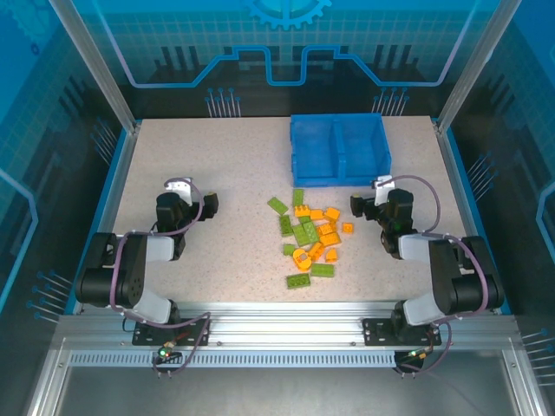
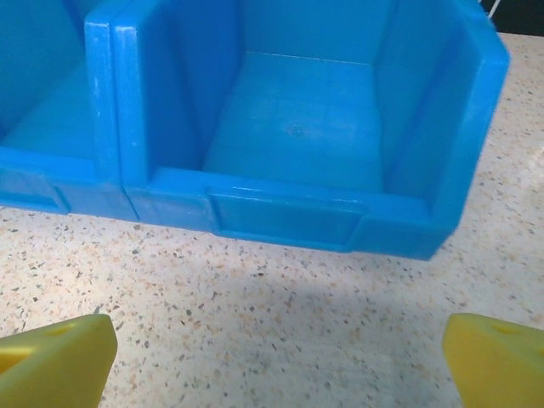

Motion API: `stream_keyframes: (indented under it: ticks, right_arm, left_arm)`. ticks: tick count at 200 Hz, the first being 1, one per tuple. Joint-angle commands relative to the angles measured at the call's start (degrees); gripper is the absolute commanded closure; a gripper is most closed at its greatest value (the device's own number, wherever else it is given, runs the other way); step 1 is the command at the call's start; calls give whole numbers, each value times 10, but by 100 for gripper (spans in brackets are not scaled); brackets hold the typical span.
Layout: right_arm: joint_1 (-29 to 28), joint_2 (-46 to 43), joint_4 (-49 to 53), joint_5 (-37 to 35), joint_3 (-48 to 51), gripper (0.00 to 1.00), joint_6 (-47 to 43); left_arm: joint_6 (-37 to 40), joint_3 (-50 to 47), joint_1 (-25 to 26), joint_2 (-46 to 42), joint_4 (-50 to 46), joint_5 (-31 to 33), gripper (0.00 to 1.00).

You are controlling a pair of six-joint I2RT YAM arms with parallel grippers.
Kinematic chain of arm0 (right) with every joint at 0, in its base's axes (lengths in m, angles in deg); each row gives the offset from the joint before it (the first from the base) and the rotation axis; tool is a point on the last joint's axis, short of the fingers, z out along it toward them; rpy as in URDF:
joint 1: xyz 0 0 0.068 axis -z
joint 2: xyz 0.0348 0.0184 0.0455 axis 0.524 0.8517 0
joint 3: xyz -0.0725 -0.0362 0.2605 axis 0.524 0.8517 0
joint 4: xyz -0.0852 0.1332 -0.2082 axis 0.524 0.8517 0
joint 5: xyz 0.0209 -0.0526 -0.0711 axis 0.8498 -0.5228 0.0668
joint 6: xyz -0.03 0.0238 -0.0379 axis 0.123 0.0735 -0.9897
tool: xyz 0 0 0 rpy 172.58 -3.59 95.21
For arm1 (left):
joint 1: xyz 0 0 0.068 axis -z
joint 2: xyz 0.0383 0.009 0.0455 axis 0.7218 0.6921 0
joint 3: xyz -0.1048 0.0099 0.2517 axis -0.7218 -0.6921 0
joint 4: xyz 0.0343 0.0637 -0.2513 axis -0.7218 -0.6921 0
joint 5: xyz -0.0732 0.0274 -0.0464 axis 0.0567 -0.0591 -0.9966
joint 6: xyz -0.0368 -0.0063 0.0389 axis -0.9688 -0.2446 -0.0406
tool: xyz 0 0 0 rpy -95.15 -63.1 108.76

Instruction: Sort the legos into containers by color

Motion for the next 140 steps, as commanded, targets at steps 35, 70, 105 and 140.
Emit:
stream_keyframes:
  ticks: [35, 70, 105, 140]
  right_arm:
    - [-41, -234, 393, -54, -95, 0, 146]
    - [-78, -268, 645, 7, -192, 0, 235]
    - [-113, -215, 755, 56, -247, 0, 270]
    - [-158, -91, 754, 22, -296, 0, 307]
  left_arm:
    - [34, -13, 16, -60, -18, -20, 1]
    - [45, 15, 72, -237, -190, 24, 1]
    - [43, 106, 209, -386, -393, 14, 1]
    - [118, 214, 363, -418, -579, -94, 1]
